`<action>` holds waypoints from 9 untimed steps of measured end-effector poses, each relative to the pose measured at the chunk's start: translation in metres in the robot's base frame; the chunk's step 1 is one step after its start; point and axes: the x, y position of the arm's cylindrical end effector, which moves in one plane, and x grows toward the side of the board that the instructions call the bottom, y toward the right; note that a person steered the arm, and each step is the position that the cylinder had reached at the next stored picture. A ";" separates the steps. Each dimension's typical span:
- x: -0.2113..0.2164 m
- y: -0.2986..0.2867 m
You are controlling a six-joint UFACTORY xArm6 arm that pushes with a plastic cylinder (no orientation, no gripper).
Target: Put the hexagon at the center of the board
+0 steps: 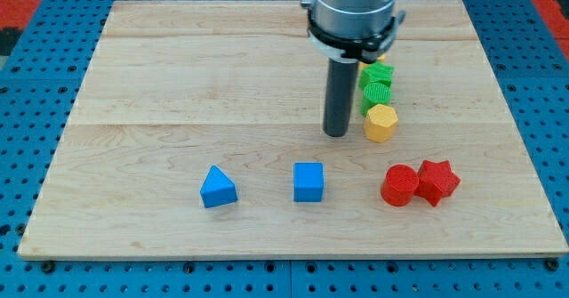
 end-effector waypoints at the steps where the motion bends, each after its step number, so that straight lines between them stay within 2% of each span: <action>1: 0.000 0.041; 2: 0.005 0.041; 3: 0.033 0.058; 4: 0.025 0.100; 5: -0.003 0.100; 6: -0.006 0.066; 7: -0.004 -0.043; 8: -0.030 -0.073; 9: -0.097 -0.062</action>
